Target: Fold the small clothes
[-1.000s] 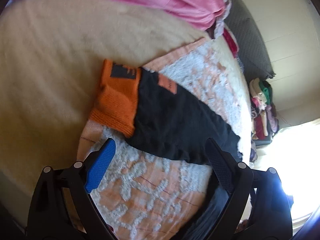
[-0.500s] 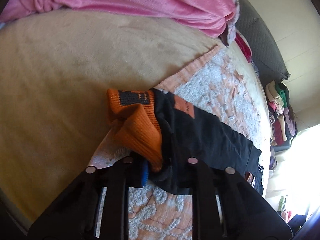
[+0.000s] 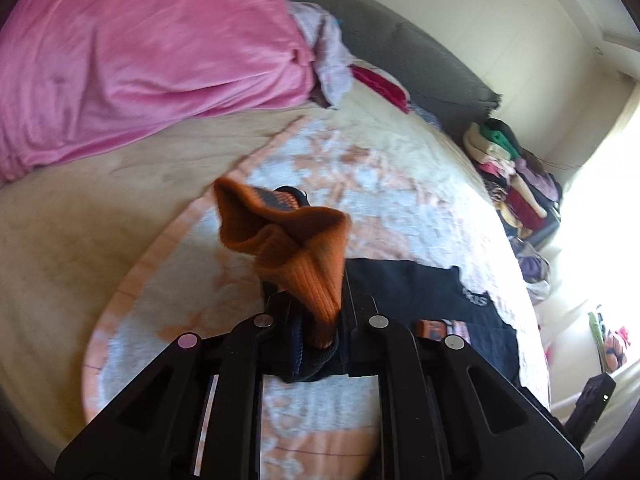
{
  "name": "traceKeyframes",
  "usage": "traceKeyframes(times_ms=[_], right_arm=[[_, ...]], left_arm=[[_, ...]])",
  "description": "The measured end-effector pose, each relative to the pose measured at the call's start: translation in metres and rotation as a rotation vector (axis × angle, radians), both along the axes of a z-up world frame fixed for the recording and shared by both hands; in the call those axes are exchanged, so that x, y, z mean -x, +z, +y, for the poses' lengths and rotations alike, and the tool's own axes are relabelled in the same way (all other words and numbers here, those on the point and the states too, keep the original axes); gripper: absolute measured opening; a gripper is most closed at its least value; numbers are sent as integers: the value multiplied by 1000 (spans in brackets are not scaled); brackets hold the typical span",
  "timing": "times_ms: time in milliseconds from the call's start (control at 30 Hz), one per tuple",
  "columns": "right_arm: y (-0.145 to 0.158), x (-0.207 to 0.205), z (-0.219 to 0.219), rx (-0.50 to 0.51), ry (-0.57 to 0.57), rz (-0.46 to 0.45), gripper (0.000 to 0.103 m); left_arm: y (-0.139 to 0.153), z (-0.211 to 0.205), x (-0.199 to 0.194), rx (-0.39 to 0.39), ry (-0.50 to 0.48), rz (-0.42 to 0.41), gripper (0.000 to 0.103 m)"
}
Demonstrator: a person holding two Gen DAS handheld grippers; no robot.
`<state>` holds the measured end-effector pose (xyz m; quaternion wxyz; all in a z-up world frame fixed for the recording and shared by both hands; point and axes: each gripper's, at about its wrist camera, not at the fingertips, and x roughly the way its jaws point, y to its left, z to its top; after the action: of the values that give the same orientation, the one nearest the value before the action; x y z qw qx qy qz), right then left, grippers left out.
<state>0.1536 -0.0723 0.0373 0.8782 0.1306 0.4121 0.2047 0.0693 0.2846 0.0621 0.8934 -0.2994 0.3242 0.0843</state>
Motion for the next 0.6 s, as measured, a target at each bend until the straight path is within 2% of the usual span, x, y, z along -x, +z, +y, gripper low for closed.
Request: traceKeyframes(times_ms=[200, 600], right_arm=[[5, 6, -33, -4, -67, -39, 96], [17, 12, -84, -12, -214, -88, 96]], left_arm=[[13, -49, -28, -17, -114, -27, 6], [18, -124, -77, -29, -296, -45, 6]])
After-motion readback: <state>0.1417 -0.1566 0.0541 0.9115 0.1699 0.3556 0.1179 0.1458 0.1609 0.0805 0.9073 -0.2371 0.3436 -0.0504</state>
